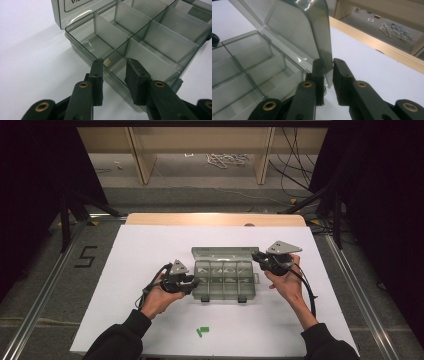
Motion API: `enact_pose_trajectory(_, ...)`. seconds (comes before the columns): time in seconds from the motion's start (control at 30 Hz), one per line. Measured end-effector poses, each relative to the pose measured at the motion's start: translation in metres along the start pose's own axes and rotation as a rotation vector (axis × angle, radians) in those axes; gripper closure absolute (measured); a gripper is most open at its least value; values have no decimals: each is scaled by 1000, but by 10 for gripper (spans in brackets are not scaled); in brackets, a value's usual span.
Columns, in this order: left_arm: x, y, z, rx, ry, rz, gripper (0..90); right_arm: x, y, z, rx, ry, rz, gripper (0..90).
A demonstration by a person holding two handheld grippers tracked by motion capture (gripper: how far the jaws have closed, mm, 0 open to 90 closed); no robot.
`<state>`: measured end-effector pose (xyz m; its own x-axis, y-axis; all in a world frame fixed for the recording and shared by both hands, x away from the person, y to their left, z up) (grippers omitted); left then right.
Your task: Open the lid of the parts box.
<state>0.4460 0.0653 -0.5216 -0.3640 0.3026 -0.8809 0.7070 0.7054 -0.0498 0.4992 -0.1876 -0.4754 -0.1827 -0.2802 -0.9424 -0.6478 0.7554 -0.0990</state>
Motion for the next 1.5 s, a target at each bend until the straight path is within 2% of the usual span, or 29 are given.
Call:
enact_pose_trajectory(0.03,0,-1,1,-7,-7,-21,686,-1,-1,1,13,8,-11,816)
enact_pose_trajectory(0.13,0,0,1,2,-8,-11,691,-3,-3,4,38,4,-20,825)
enact_pose_trajectory(0.23,0,0,0,1,-7,-18,692,-4,-4,4,50,17,-23,830)
enact_pose_trajectory(0.43,0,0,0,-2,-11,-17,696,-7,-8,8,75,32,8,842)
enact_pose_trajectory(0.5,0,0,0,-2,-10,-19,696,-7,-9,10,85,34,32,843)
enact_pose_trajectory(0.8,0,0,0,-7,-14,-26,699,-10,-17,18,87,64,85,846)
enact_pose_trajectory(0.97,0,0,1,-10,-17,1,699,-12,-20,22,96,90,101,847)
enact_pose_trajectory(1.03,0,0,0,-8,-17,1,699,-12,-21,25,100,110,134,848)
enact_pose_trajectory(1.1,0,0,1,-9,-18,0,700,-13,-23,26,103,111,118,847)
enact_pose_trajectory(1.13,0,0,0,-9,-18,2,700,-13,-23,28,105,133,129,847)
enact_pose_trajectory(1.17,0,0,1,-10,-18,1,700,-13,-25,29,110,129,123,846)
enact_pose_trajectory(1.2,0,0,1,-10,-18,1,700,-13,-24,29,115,142,143,846)
enact_pose_trajectory(1.23,0,0,1,-10,-18,1,700,-13,-24,29,115,142,143,846)
enact_pose_trajectory(1.27,0,0,1,-10,-18,1,700,-14,-27,32,109,127,123,845)
enact_pose_trajectory(1.33,0,0,0,-11,-17,4,700,-13,-27,33,119,145,153,844)
enact_pose_trajectory(1.37,0,0,1,-11,-17,4,700,-13,-28,34,113,144,137,843)
enact_pose_trajectory(1.5,0,0,0,-11,-17,3,700,-13,-28,36,131,161,152,841)
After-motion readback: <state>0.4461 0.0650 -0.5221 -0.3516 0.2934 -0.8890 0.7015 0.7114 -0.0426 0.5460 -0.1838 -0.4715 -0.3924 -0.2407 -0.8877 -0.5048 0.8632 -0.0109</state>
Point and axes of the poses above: each handheld gripper's, and its own axes: z roughly forward along the jaws, x roughly out of its underside, y roughly to its left, the point moved 8 cm from there along z, roughly forward along the jaws, and after that the axes turned 11 degrees about -y, right-handed, at the moved point
